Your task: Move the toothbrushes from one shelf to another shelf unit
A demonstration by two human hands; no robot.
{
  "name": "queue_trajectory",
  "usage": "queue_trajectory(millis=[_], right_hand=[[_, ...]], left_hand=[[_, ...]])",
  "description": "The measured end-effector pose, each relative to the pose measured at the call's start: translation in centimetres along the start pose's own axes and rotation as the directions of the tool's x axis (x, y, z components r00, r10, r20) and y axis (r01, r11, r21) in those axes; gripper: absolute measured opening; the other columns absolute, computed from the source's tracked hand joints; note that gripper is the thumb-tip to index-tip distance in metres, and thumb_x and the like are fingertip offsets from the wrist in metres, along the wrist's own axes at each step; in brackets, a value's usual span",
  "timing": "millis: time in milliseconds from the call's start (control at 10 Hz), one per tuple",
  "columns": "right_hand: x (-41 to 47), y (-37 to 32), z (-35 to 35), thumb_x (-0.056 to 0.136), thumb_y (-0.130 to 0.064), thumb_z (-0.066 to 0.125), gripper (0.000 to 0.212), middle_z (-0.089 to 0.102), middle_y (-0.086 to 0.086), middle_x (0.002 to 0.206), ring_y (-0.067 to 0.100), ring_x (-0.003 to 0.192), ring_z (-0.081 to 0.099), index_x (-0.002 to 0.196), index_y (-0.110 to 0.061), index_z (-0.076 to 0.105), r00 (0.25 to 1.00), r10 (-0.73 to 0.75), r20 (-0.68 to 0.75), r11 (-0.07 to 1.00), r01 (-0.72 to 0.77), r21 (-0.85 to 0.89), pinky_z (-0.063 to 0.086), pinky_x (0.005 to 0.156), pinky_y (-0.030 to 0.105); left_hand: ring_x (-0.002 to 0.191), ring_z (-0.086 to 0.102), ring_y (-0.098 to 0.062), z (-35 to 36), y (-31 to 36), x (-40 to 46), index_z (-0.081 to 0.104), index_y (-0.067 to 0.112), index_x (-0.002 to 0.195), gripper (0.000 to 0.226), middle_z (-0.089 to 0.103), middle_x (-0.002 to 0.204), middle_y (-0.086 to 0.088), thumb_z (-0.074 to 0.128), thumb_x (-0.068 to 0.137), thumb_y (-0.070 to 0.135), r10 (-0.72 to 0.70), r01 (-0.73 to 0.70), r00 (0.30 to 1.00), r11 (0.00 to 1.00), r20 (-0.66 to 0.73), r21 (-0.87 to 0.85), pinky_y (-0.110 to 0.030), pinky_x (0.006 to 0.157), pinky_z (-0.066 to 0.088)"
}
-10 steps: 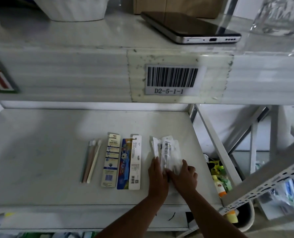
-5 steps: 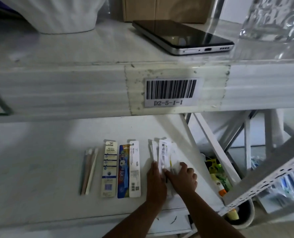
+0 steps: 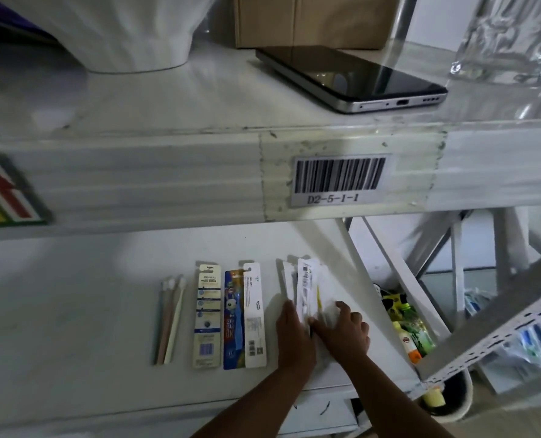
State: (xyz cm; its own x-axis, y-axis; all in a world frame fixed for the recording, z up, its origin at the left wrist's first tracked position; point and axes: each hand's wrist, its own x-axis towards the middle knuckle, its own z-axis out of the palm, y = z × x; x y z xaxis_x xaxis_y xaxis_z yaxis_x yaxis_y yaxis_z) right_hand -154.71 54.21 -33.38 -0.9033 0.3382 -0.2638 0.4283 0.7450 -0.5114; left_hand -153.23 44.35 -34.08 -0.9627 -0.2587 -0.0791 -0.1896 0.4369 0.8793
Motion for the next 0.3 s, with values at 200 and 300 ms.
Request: queue_trajectory(millis=[200,300], right_hand=[[0.5,0.3,-1.5,0.084,-0.053,0.063,0.080,0.042,0.020,0.139,0.038,0.128,0.041,0.148,-0.018,0.030,0.995,-0.010,0.096,0.992,-0.003,0.127,0.036,0.106,0.043],[-0.4,0.3,-3.4,0.088,-0.047,0.060,0.079,0.037,0.019,0.136,0.036,0.125,0.042,0.150,-0.016,0.024,0.986,-0.088,0.142,0.993,0.099,-0.071,0.036,0.104,0.036]], left_hand=[[0.138,0.038,-0.026,-2.0,1.2,0.8,0.029,0.009,0.148,0.060,0.039,0.148,-0.011,0.043,0.091,-0.003,-0.136,0.113,0.986,0.973,0.101,0.203,-0.038,0.112,0.038],[0.144,0.026,-0.021,-6.6,2.1,-1.0,0.025,0.018,0.151,0.067,0.026,0.155,-0.002,0.046,0.090,0.002,-0.131,0.082,0.945,0.982,0.298,0.171,-0.034,0.116,0.031]])
